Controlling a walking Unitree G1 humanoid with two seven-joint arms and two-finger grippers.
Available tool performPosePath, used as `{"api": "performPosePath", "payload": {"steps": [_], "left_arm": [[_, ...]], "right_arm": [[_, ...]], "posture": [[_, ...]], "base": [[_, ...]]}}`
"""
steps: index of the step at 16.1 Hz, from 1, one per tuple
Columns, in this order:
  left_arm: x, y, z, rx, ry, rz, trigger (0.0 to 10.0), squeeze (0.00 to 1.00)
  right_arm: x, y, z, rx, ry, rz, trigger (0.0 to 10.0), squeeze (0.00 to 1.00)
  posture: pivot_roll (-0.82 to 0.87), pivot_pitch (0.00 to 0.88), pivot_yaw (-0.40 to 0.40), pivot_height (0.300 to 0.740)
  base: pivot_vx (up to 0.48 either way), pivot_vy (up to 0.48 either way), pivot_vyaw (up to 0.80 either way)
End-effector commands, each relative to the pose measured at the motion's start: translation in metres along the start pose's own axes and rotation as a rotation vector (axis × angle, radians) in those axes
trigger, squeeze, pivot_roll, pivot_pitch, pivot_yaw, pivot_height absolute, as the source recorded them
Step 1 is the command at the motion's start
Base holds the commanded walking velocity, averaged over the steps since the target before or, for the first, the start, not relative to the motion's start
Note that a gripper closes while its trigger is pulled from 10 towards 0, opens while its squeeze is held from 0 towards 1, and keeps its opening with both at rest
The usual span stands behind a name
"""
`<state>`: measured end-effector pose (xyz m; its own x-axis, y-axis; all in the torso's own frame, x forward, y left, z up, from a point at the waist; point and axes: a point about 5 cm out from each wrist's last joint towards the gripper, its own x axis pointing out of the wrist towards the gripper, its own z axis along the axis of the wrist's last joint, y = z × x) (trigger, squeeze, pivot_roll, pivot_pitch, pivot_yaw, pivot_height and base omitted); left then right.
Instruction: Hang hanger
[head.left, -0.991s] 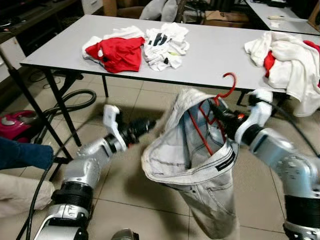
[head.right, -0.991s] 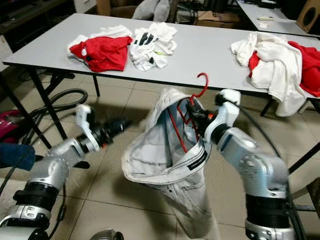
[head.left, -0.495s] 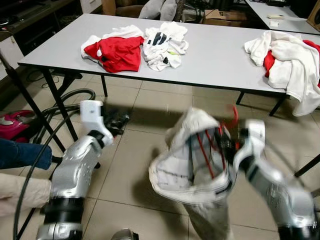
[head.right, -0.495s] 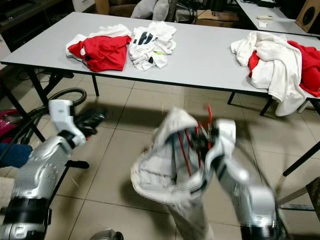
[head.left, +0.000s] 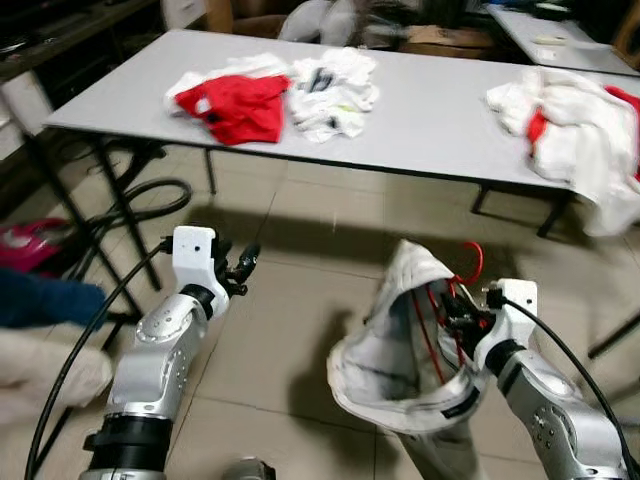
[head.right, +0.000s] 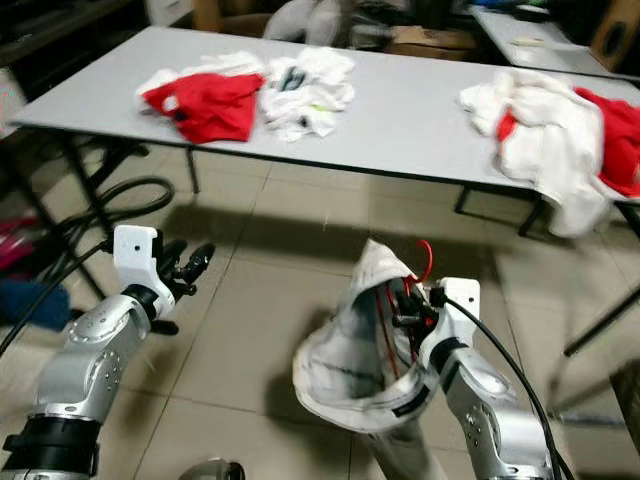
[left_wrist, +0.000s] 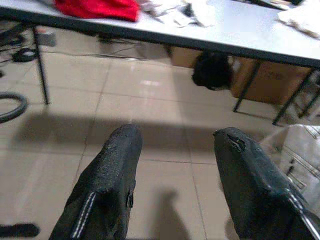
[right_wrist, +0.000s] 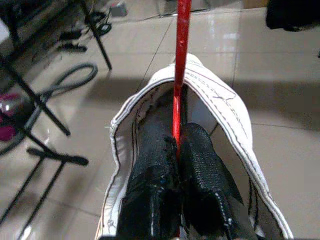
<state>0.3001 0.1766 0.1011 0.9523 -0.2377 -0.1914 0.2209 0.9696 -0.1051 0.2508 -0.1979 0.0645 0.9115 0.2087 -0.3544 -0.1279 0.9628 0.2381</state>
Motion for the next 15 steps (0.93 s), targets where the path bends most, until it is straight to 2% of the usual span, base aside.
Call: {"api": "performPosePath", "payload": {"steps": [1,3,8,12,15], "left_arm": [[0.000,0.002,-0.003,0.030,0.013,0.006,10.0,0.00],[0.000,-0.001,-0.004,0.041,0.008,-0.004,10.0,0.00],[-0.001,-0.002,0.000,0.062,-0.011,-0.013,10.0,0.00],[0.000,-0.001,0.003,0.061,-0.019,-0.010,10.0,0.00],[0.001,0.000,0.002,0.050,-0.020,0.002,10.0,0.00]], "right_arm": [[0.004,0.003,0.020,-0.044,-0.087,0.032,10.0,0.00],[0.006,0.002,0.021,-0.068,-0.084,0.031,10.0,0.00],[0.009,0.004,0.026,-0.110,-0.104,0.073,10.0,0.00],[0.011,0.001,0.034,-0.125,-0.138,0.057,10.0,0.00],[0.010,0.003,0.037,-0.148,-0.177,0.050,10.0,0.00]], "posture": [[-0.03,0.000,-0.013,0.740],[-0.02,0.000,-0.013,0.740],[-0.02,0.000,-0.005,0.740],[-0.02,0.000,-0.003,0.740],[-0.03,0.000,0.000,0.740]], "base": [[0.000,0.000,0.78],[0.000,0.000,0.77],[0.304,0.000,0.76],[0.344,0.000,0.73],[0.361,0.000,0.15]]}}
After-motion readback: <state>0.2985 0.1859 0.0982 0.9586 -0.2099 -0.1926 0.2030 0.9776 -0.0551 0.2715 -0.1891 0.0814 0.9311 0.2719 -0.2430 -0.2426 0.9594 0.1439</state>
